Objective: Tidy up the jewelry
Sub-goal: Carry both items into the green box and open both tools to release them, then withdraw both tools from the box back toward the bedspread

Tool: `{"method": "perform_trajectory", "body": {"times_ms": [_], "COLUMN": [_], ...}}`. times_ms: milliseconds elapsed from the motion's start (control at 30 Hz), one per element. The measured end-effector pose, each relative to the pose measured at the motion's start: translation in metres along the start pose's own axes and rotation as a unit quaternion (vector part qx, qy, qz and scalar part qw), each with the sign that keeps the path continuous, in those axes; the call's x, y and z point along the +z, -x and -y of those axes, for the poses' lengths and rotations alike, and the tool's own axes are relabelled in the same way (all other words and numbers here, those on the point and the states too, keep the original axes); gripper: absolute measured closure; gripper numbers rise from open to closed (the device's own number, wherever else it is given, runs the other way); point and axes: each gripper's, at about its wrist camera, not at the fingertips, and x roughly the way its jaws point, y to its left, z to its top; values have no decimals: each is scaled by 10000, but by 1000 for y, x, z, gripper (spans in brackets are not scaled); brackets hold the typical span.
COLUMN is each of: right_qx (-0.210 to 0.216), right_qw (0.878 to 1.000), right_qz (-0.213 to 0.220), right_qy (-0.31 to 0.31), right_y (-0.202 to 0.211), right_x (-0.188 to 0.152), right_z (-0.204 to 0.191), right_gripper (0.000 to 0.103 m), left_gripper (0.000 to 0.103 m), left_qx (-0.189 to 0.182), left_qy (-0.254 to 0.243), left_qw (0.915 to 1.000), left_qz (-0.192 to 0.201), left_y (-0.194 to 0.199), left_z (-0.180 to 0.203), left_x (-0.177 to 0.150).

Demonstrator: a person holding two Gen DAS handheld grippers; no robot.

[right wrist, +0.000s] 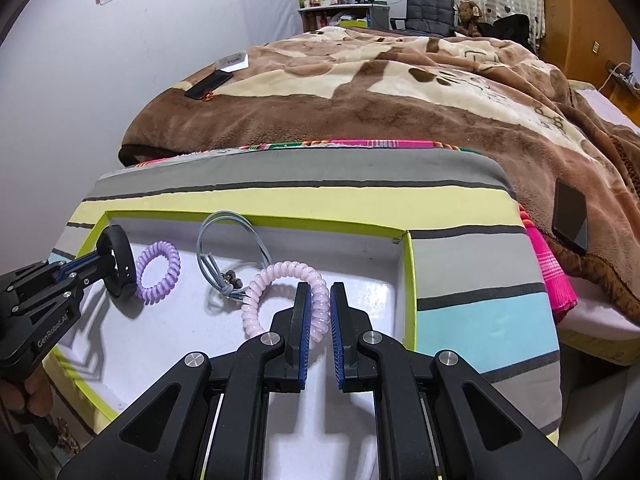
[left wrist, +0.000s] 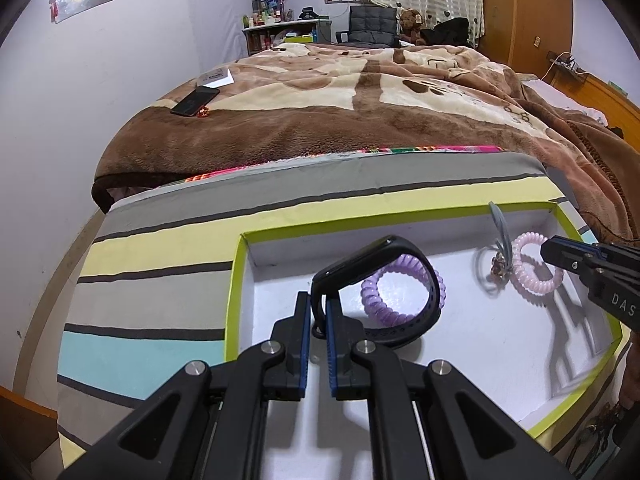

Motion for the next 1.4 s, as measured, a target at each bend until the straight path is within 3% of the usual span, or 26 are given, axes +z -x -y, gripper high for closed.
{"method": "perform_trajectory", "body": {"times_ms": [133, 300, 533, 800, 1400], "right_qx": [75, 160, 257, 314, 620], "right_qw": [9999, 9998, 9994, 9978, 9917], "right_qz": [-71, 24, 214, 581, 1086], "right_qy": [-49, -101, -60, 106, 287], "right_y": [-1, 6, 25, 67, 156], "right_x": [0, -2, -7, -30, -127], "right_z": [1, 3, 0, -6, -24], "right_gripper": [89, 81, 81, 81, 81], "left_gripper": [94, 76, 76, 76, 76], "left_qx": [-65, -134, -264, -384, -669], "left_qy": [11, 43, 169, 222, 275], "left_qw": [10000, 9999, 9992, 9969, 9902], "left_qz": [-14, 97, 258, 654, 1196], "left_y": [1, 6, 19, 63, 159], "left_z": [0, -1, -4, -3, 14], "left_x": [1, 2, 1, -18, -109]}}
